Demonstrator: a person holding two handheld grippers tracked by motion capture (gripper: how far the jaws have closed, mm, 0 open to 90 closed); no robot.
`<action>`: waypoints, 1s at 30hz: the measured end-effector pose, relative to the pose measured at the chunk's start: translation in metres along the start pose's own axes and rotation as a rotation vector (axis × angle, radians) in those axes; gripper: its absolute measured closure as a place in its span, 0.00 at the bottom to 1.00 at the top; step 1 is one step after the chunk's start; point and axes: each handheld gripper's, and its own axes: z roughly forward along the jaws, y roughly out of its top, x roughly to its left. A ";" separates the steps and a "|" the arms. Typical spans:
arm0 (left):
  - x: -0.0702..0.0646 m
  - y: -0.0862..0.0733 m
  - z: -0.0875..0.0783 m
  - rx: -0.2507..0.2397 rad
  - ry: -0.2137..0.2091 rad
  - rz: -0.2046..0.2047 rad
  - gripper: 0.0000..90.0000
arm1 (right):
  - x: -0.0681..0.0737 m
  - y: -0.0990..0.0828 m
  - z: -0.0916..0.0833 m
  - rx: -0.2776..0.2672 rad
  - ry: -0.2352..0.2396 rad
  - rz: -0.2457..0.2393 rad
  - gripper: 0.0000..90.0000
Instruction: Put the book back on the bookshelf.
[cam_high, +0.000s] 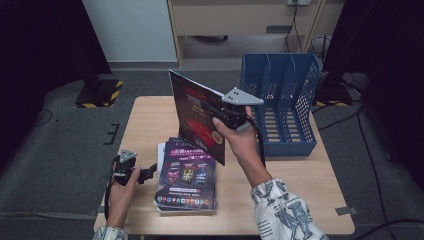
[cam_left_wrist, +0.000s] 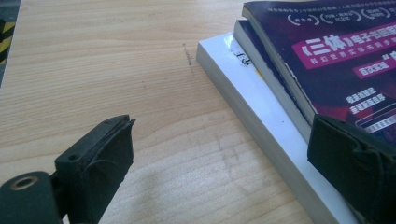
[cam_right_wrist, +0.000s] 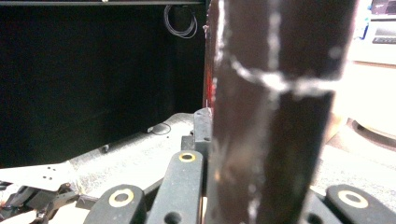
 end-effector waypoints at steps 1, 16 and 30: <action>0.000 0.000 0.000 0.003 0.005 -0.001 0.07 | 0.000 0.002 0.000 -0.002 -0.003 -0.004 0.97; 0.013 -0.004 -0.001 0.003 0.058 -0.015 0.08 | -0.007 0.021 -0.009 -0.024 -0.023 0.016 0.97; 0.018 -0.015 0.012 0.100 0.069 0.030 0.08 | -0.013 0.034 -0.018 -0.025 -0.043 0.004 0.97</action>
